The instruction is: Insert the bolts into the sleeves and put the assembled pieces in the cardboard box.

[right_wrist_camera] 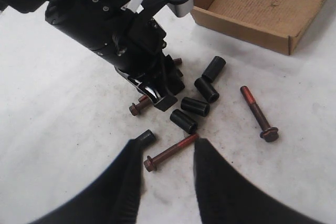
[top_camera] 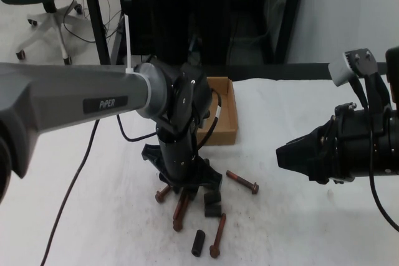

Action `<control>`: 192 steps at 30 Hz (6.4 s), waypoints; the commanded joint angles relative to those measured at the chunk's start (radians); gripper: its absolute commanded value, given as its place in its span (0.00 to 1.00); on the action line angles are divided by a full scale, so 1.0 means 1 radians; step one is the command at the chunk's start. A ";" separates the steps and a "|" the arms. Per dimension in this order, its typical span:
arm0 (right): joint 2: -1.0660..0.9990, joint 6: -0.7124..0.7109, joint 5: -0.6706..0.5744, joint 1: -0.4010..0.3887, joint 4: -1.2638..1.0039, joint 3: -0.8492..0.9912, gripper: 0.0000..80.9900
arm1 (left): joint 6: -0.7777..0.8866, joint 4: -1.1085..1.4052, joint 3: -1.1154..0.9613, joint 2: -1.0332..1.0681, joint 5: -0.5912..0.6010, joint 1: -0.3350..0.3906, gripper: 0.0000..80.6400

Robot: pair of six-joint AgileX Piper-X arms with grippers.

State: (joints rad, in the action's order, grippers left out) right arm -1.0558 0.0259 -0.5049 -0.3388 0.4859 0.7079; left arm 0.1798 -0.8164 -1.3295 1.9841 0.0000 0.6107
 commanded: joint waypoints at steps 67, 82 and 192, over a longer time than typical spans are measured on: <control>0.002 -0.026 0.006 0.002 0.057 0.007 0.39 | -0.292 -0.176 -0.105 0.007 -0.013 -0.002 0.36; 0.002 -0.026 0.006 0.002 0.057 0.007 0.39 | -0.327 -0.108 -0.036 0.007 0.015 -0.002 0.36; 0.002 -0.026 0.006 0.002 0.057 0.007 0.39 | 0.497 -0.034 0.001 -0.022 0.168 -0.153 0.00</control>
State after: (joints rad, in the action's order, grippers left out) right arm -1.0558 0.0082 -0.4966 -0.3388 0.5391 0.7079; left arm 0.4865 -0.8752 -1.3339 1.9800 0.1348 0.4554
